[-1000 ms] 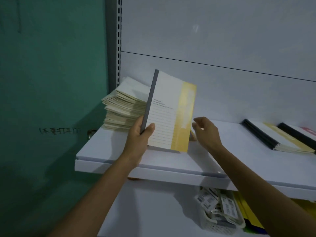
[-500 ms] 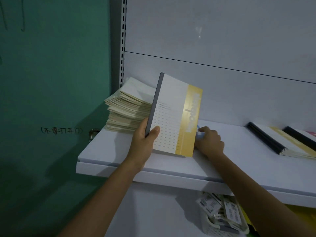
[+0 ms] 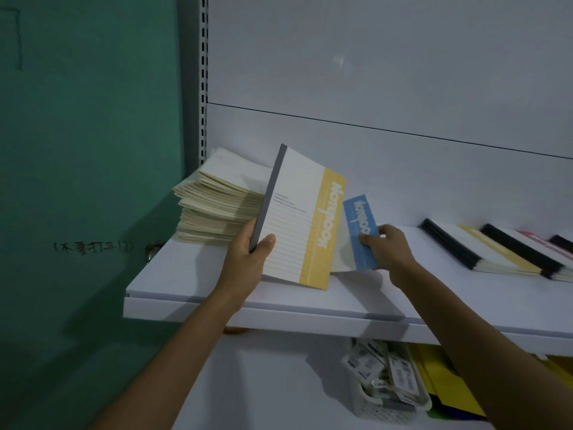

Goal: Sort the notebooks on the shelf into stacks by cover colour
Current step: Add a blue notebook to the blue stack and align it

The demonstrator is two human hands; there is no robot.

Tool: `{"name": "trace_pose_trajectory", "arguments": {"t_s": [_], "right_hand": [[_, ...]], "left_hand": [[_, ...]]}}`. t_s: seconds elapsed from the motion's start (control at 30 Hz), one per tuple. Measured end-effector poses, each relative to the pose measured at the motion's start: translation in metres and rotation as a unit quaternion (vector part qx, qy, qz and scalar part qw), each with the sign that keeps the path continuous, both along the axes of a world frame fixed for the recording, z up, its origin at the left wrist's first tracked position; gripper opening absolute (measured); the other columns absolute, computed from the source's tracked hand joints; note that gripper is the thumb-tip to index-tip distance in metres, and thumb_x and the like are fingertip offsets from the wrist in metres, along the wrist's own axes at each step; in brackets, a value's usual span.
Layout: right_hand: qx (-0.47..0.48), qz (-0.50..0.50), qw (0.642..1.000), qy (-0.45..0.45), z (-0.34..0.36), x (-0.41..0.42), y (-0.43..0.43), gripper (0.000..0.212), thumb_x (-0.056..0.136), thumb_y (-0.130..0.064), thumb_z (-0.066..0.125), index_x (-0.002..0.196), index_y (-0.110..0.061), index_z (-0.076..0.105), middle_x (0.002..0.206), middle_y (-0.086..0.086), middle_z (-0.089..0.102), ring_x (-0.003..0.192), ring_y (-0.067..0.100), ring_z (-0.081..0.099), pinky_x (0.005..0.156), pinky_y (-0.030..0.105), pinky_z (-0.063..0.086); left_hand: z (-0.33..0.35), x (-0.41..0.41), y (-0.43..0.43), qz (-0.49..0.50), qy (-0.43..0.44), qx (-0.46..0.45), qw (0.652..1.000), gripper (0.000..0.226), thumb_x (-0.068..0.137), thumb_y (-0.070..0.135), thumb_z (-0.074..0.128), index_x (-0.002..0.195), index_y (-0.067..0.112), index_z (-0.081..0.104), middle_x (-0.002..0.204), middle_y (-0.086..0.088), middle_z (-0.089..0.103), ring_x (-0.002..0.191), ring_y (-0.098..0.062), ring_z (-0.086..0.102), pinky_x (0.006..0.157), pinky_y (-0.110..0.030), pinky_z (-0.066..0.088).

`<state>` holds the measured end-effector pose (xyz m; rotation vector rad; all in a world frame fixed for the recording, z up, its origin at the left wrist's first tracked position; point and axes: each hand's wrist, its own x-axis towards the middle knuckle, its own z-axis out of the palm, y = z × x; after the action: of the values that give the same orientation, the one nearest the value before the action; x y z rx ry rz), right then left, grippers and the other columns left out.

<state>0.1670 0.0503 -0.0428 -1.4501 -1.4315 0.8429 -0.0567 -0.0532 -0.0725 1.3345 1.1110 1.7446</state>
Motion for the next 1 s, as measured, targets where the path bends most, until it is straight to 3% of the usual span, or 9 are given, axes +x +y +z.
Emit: {"name": "trace_pose_trajectory", "arguments": {"t_s": [0.2,0.3,0.43,0.6,0.67,0.9,1.0], "right_hand": [[0.084,-0.019,0.995,0.054,0.007,0.047,-0.023,0.022,0.094,-0.024,0.058,0.109,-0.012,0.048,0.105,0.007,0.058,0.083,0.016,0.058,0.061,0.023,0.045],[0.091,-0.039,0.992,0.080,0.008,0.083,-0.037,0.021,0.094,-0.023,0.058,0.110,-0.011,0.048,0.102,0.005,0.057,0.081,0.012,0.057,0.061,0.023,0.045],[0.112,-0.065,0.988,0.084,0.009,0.147,-0.061,0.023,0.094,-0.025,0.057,0.112,-0.013,0.048,0.099,0.000,0.058,0.083,0.013,0.058,0.063,0.023,0.048],[0.129,-0.119,0.980,0.095,0.013,0.240,-0.094,0.023,0.094,-0.026,0.057,0.112,-0.015,0.047,0.092,-0.007,0.056,0.082,0.010,0.057,0.061,0.023,0.046],[0.126,-0.136,0.978,0.095,0.011,0.276,-0.106,0.024,0.093,-0.026,0.057,0.111,-0.014,0.048,0.093,-0.006,0.057,0.083,0.011,0.058,0.064,0.027,0.050],[0.094,-0.202,0.970,0.098,-0.020,0.382,-0.141,0.024,0.092,-0.026,0.061,0.110,-0.012,0.053,0.092,0.001,0.061,0.082,0.017,0.062,0.064,0.032,0.053],[0.097,-0.233,0.961,0.113,-0.029,0.417,-0.144,0.024,0.092,-0.023,0.061,0.109,-0.009,0.053,0.093,0.003,0.061,0.077,0.012,0.059,0.058,0.026,0.046]], "left_hand": [[0.007,0.024,-0.006,0.042,0.000,0.005,0.999,0.030,0.097,0.011,0.050,0.123,0.026,0.055,0.107,0.016,0.067,0.099,-0.001,0.063,0.081,-0.018,0.050],[0.014,0.064,-0.006,0.036,0.035,0.007,0.999,0.030,0.097,0.010,0.049,0.117,0.032,0.056,0.109,0.017,0.065,0.100,0.003,0.061,0.083,-0.016,0.047],[0.024,0.133,-0.004,0.001,0.040,0.005,0.999,0.028,0.098,0.010,0.048,0.116,0.030,0.054,0.104,0.021,0.062,0.091,0.010,0.058,0.074,-0.005,0.044],[0.030,0.218,-0.004,-0.041,0.038,-0.019,0.998,0.025,0.098,0.012,0.048,0.117,0.026,0.054,0.102,0.017,0.062,0.092,0.003,0.057,0.073,-0.011,0.045],[0.029,0.253,-0.005,-0.059,0.028,-0.038,0.997,0.024,0.098,0.012,0.048,0.116,0.027,0.053,0.103,0.016,0.062,0.095,-0.001,0.058,0.076,-0.018,0.047],[0.007,0.362,-0.009,-0.101,0.023,-0.095,0.990,0.024,0.099,0.016,0.047,0.120,0.025,0.053,0.110,0.006,0.062,0.099,-0.009,0.058,0.069,-0.021,0.051],[0.001,0.392,-0.006,-0.103,0.024,-0.105,0.989,0.023,0.099,0.015,0.046,0.117,0.028,0.051,0.110,0.006,0.062,0.099,-0.009,0.058,0.081,-0.032,0.055]]}}
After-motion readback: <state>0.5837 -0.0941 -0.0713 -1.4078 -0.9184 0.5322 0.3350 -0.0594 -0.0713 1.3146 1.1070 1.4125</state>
